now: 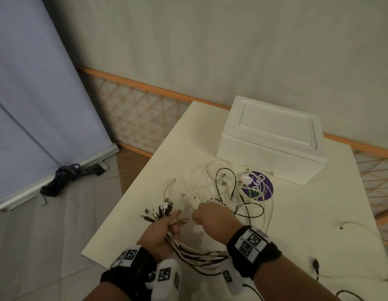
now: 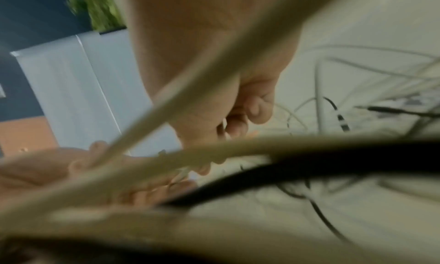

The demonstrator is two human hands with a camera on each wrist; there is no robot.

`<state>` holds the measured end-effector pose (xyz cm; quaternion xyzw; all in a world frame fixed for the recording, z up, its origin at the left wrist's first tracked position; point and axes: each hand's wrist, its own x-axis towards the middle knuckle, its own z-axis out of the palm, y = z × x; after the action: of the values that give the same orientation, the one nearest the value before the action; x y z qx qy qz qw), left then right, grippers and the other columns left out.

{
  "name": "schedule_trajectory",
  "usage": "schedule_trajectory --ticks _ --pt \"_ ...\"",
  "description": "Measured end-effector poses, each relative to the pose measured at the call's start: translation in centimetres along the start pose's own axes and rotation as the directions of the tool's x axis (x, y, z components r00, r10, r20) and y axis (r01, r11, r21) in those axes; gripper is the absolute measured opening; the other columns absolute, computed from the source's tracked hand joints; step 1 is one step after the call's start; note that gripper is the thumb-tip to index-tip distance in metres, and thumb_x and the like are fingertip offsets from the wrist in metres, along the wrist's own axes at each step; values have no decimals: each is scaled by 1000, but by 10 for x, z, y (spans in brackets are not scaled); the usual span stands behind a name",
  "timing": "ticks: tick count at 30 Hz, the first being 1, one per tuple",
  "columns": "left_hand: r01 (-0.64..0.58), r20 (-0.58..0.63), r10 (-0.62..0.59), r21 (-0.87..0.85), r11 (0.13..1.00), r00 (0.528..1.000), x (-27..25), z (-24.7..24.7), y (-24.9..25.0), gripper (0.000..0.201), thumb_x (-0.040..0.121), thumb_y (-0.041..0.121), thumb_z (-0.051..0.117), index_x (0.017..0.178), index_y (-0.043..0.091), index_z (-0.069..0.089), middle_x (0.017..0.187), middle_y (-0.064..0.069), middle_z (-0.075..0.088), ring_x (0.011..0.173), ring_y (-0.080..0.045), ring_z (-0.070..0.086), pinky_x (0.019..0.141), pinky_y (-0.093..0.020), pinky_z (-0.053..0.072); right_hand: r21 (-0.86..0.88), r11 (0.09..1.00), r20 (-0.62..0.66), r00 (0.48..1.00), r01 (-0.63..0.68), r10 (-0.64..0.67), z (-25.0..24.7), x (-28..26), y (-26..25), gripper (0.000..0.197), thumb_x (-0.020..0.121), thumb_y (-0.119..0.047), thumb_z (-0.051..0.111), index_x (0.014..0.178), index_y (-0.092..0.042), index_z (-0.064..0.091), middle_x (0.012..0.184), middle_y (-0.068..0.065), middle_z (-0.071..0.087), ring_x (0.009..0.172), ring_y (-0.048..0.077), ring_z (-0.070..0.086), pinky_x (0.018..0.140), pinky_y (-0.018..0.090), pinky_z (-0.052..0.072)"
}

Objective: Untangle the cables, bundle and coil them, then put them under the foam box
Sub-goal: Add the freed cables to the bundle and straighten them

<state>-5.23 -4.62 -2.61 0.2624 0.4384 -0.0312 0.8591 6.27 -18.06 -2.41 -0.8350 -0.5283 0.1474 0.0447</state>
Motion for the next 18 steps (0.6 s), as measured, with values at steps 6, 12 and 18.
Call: schedule_trajectory --ticks 6,12,18 --pt "-147 151 154 -55 988 976 -24 51 30 24 100 14 41 110 8 62 79 -3 59 33 -4 31 35 -15 28 106 986 -169 975 -125 142 -17 -21 18 14 93 -19 40 97 -14 53 92 6 57 84 27 57 66 36 42" --pt "-175 373 169 -16 984 912 -52 90 42 24 90 15 47 102 10 67 109 -14 70 32 -2 30 36 -15 31 343 844 -283 811 -413 512 -44 -62 73 15 93 -22 55 91 -11 65 95 3 60 90 17 55 72 21 32" --pt "2 359 14 -46 999 933 -31 104 17 14 77 -3 45 75 4 57 116 -21 63 39 -6 41 37 -16 37 578 778 -433 714 -248 550 -102 -73 52 10 89 -20 62 81 -16 65 72 -4 66 71 11 62 66 23 46"
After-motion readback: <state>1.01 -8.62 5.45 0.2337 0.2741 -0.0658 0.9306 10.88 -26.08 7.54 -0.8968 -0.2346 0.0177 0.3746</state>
